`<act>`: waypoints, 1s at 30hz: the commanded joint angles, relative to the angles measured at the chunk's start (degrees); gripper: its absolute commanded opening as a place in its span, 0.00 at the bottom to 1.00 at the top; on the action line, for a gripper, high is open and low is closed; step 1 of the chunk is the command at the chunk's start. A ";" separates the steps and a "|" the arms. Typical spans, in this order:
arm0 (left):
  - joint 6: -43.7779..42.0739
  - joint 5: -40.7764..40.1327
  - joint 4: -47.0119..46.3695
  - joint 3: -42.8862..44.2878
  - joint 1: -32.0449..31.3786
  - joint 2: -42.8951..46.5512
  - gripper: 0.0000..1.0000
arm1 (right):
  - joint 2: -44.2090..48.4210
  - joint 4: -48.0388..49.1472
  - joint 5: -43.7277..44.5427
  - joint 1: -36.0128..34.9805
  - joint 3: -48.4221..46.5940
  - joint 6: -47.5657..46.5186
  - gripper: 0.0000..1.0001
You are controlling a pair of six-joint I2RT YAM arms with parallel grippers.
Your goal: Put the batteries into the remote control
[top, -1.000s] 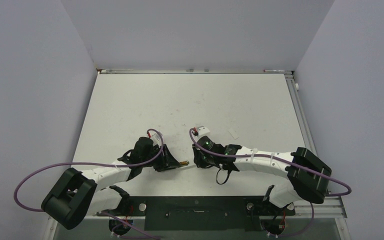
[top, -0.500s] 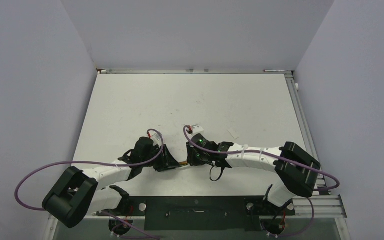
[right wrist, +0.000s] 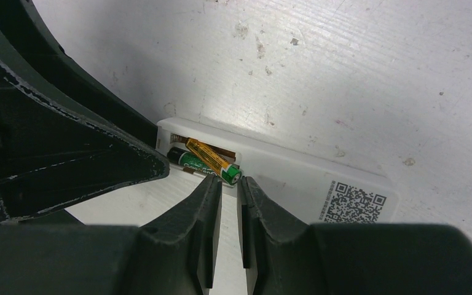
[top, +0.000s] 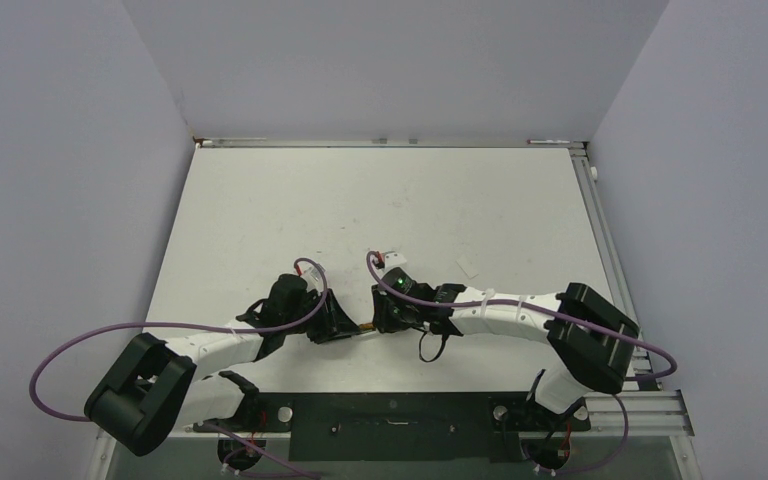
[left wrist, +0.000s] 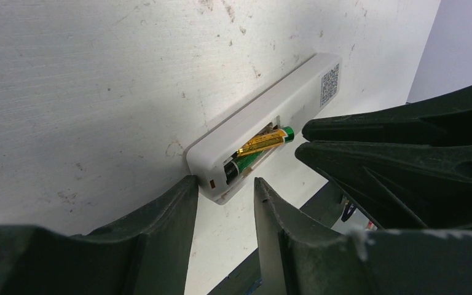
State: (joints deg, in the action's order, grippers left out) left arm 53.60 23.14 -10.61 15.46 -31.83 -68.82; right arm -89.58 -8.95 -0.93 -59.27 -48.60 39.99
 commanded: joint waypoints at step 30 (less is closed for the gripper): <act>-1.31 0.03 -1.69 1.80 -0.25 0.04 0.35 | -4.14 1.70 -3.03 0.03 -4.56 -0.32 0.09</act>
State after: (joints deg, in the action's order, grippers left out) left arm 53.36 23.07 -10.55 15.46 -31.83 -68.82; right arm -92.68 -8.64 -3.11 -59.27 -50.50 39.92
